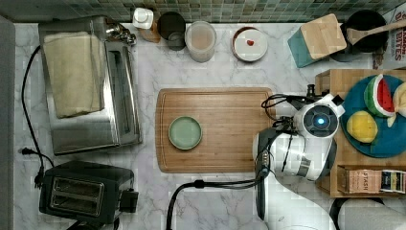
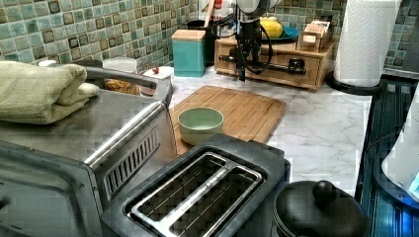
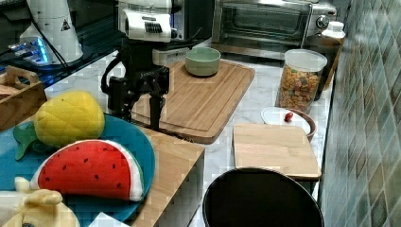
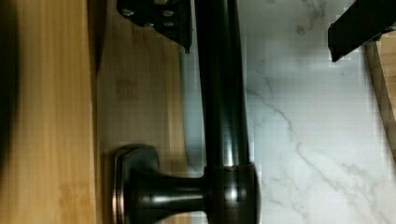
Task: Open the drawer.
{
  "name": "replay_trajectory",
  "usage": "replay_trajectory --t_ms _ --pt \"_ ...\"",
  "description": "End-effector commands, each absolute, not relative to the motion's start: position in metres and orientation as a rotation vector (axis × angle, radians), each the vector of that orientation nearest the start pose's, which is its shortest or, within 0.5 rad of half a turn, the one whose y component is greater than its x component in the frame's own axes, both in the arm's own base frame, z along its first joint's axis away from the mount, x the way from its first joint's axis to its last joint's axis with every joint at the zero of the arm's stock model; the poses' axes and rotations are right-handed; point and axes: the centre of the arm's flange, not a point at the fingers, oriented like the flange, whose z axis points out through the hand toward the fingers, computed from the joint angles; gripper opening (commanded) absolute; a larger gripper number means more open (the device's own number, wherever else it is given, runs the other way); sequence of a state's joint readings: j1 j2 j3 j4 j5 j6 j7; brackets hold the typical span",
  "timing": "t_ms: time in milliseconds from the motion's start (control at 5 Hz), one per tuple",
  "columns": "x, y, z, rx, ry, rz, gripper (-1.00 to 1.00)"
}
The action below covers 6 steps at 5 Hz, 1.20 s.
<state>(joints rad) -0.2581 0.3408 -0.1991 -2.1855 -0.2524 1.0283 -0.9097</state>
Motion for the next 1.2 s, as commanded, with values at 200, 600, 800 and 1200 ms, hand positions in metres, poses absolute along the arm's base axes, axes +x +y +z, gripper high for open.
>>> replay_trajectory --t_ms 200,600,800,1200 --pt "0.512 -0.235 0.218 -3.318 0.286 -0.006 1.0" --pt "0.521 -0.217 0.196 -3.246 0.233 -0.042 1.0" --pt "0.523 -0.184 0.21 -3.238 0.287 0.043 1.0" --pt "0.527 -0.099 0.24 -3.241 0.305 0.074 1.0"
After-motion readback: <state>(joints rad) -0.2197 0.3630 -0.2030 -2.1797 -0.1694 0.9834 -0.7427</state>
